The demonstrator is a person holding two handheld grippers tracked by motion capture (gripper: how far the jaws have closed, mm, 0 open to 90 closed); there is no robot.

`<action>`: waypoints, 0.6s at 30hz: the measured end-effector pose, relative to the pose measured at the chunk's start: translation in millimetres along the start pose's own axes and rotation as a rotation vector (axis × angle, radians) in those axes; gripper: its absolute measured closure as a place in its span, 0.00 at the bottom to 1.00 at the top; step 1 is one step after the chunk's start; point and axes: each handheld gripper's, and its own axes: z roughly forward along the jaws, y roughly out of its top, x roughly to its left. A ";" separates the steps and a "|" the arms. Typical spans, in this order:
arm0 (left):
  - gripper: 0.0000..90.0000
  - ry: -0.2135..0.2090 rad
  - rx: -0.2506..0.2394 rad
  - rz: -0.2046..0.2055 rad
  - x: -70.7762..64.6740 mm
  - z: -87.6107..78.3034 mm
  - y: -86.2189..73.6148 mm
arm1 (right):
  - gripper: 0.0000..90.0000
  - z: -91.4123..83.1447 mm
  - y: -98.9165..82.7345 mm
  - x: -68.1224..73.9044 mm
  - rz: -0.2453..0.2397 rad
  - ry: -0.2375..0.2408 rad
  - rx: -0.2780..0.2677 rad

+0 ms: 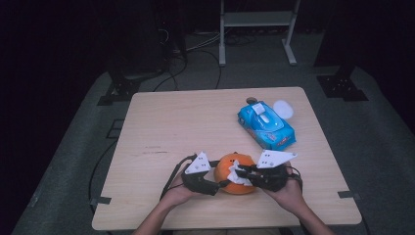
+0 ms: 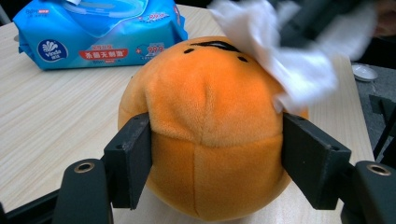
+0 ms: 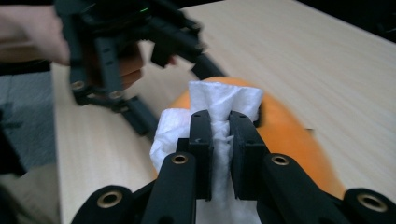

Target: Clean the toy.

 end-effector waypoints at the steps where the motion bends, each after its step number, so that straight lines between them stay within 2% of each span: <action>1: 0.33 -0.001 0.005 0.003 0.3 0.0 -0.5 | 0.88 -1.9 -0.7 -4.6 0.013 -0.027 -0.003; 3: 0.30 0.002 0.005 -0.018 1.7 0.4 -1.1 | 0.88 -5.3 -5.8 -17.4 0.025 -0.086 0.014; 5: 0.23 -0.010 0.003 -0.071 5.0 1.4 -1.6 | 0.88 -5.1 -13.3 -26.7 0.036 -0.123 0.052; 7: 0.20 -0.026 -0.010 -0.110 6.5 2.5 -2.1 | 0.89 -5.6 -20.6 -32.7 0.086 -0.096 0.059; 9: 0.20 -0.026 -0.004 -0.117 5.7 4.2 -1.9 | 0.89 -6.0 -20.8 -29.4 0.085 -0.072 0.060; 11: 0.24 -0.011 0.000 -0.103 5.3 4.6 -2.0 | 0.89 -4.3 -18.4 -21.3 0.075 -0.040 0.057; 13: 0.28 -0.006 -0.004 -0.070 2.8 4.1 -0.8 | 0.89 -1.5 -13.9 -12.4 0.051 -0.016 0.053; 15: 0.32 0.002 -0.003 -0.005 -3.1 3.8 1.9 | 0.89 -0.8 -7.2 -4.1 0.035 0.029 0.031; 17: 0.33 0.004 0.001 0.058 -9.0 4.2 3.4 | 0.89 -1.3 0.4 1.1 -0.013 0.014 0.015; 18: 0.34 0.001 0.006 0.090 -11.5 4.4 3.4 | 0.89 -2.8 3.4 0.5 -0.014 0.003 0.008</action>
